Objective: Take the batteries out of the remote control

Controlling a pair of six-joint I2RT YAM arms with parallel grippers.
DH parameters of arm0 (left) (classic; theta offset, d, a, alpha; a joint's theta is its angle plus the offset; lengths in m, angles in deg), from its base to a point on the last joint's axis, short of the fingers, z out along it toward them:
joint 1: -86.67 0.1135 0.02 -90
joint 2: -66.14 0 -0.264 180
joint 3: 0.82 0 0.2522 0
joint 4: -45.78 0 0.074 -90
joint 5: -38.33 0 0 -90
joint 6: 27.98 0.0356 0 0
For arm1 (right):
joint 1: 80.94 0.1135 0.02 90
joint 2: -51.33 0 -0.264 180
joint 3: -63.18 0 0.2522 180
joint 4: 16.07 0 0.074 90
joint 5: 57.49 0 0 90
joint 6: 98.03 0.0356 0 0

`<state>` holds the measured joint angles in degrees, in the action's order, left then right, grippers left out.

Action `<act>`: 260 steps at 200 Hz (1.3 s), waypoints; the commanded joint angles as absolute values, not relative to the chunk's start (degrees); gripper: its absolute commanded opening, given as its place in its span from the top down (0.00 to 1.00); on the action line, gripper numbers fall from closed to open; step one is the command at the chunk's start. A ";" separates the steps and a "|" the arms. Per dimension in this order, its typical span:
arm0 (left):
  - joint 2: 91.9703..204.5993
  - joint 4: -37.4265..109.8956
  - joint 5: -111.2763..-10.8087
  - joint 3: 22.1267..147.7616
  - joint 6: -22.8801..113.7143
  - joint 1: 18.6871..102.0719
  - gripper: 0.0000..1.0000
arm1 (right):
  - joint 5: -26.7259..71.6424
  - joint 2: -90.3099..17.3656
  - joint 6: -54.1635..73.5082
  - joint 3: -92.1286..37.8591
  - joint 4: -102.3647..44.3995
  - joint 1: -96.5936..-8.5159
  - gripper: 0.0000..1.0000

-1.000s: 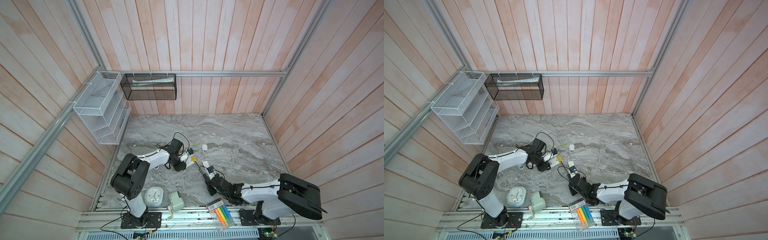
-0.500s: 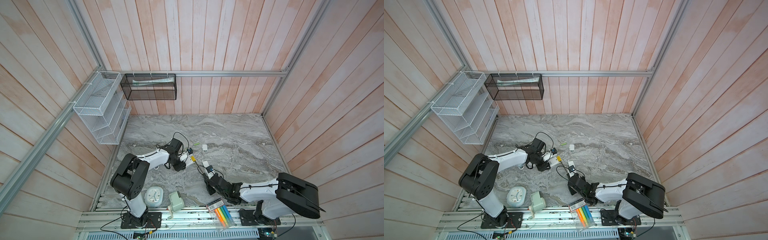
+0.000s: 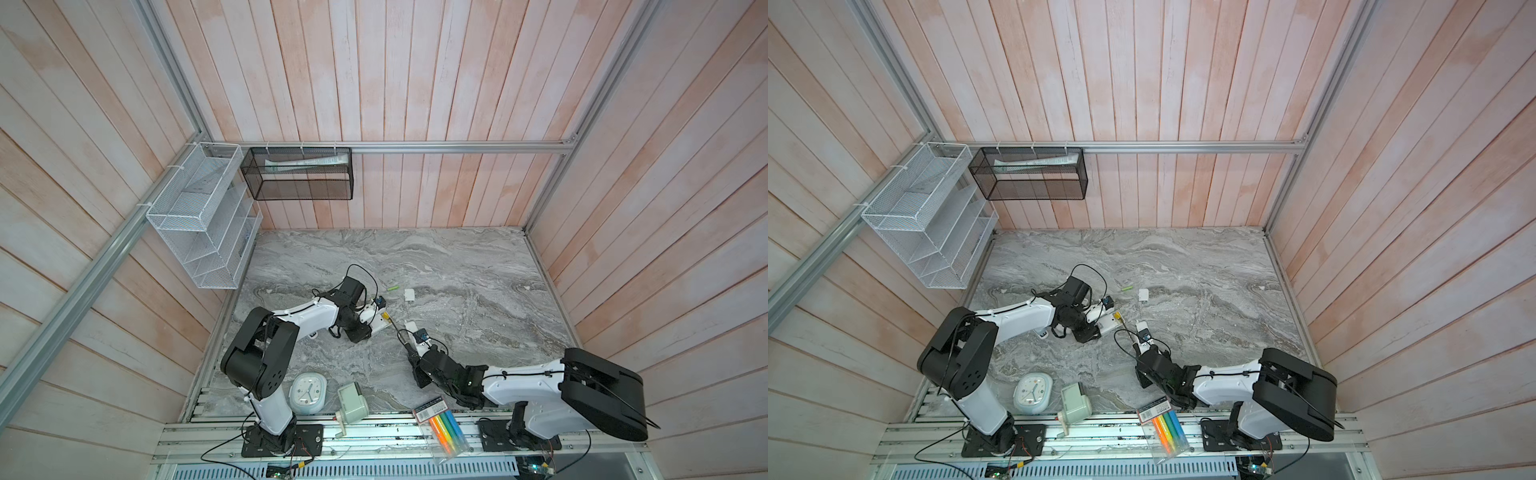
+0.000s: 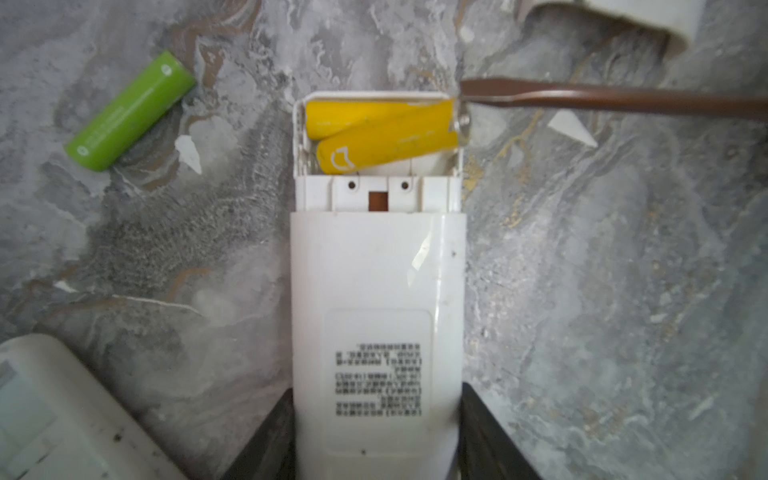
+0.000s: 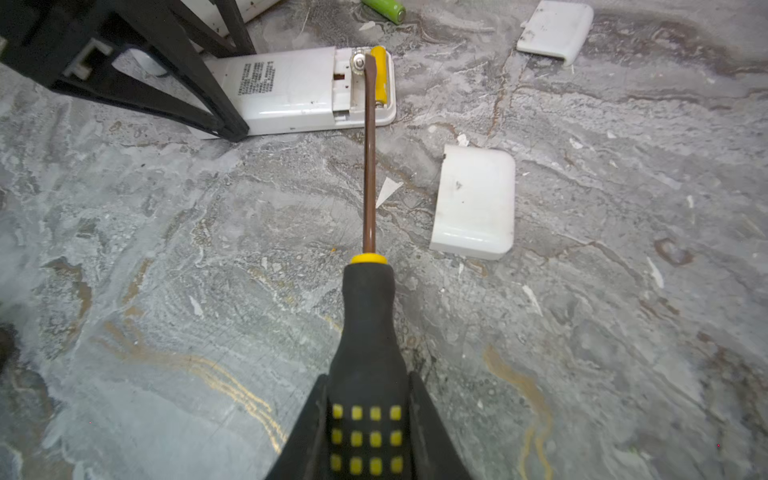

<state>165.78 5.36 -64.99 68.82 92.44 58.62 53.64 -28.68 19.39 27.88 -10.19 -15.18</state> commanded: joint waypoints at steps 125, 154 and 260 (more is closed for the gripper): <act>166.68 -0.46 -65.42 68.39 92.13 58.37 0.51 | 51.89 -26.22 20.36 25.80 -12.70 -15.02 1.00; 166.60 -0.50 -65.64 68.49 92.04 58.37 0.51 | 48.88 -29.01 18.87 24.11 -10.98 -14.98 1.00; 165.77 -1.54 -66.93 67.86 92.35 58.37 0.51 | 46.56 -37.39 19.14 21.13 -7.33 -19.48 1.00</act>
<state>165.76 4.75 -64.95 69.00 92.42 58.59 47.58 -36.35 19.63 22.87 -8.14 -18.39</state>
